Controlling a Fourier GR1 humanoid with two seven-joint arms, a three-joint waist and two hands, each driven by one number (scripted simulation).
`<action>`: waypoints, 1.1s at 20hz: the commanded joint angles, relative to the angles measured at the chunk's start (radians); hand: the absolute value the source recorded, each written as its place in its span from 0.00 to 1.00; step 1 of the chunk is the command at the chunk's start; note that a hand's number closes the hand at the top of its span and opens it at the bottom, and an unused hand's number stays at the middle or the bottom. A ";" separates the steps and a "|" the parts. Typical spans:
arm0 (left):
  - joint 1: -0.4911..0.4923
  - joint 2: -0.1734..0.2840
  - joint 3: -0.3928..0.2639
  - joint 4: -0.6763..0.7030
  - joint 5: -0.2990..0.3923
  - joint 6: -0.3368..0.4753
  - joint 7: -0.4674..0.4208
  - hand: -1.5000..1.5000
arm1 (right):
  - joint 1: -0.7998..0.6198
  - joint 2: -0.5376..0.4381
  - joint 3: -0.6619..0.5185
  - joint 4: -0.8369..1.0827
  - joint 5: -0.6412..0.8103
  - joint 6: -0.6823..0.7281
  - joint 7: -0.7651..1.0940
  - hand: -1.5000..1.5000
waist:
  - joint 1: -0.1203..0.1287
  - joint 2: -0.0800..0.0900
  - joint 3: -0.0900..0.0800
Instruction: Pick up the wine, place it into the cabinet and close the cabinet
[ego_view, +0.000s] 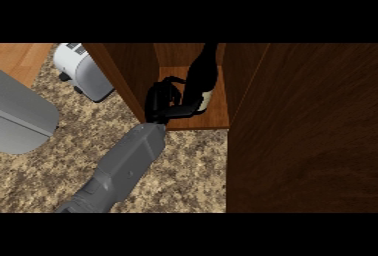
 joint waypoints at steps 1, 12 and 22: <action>-0.038 0.000 -0.021 0.058 0.038 0.021 -0.012 1.00 | -0.044 -0.034 -0.025 0.031 -0.037 0.024 0.005 0.00 | -0.022 0.004 0.000; -0.053 0.000 0.055 0.202 0.047 -0.055 -0.117 1.00 | -0.004 -0.025 -0.014 -0.007 -0.045 0.028 0.004 0.00 | -0.032 0.011 -0.001; -0.064 0.033 0.076 0.192 0.023 -0.097 -0.239 0.00 | 0.006 -0.024 -0.004 -0.068 -0.029 0.002 0.046 0.00 | 0.000 -0.001 0.000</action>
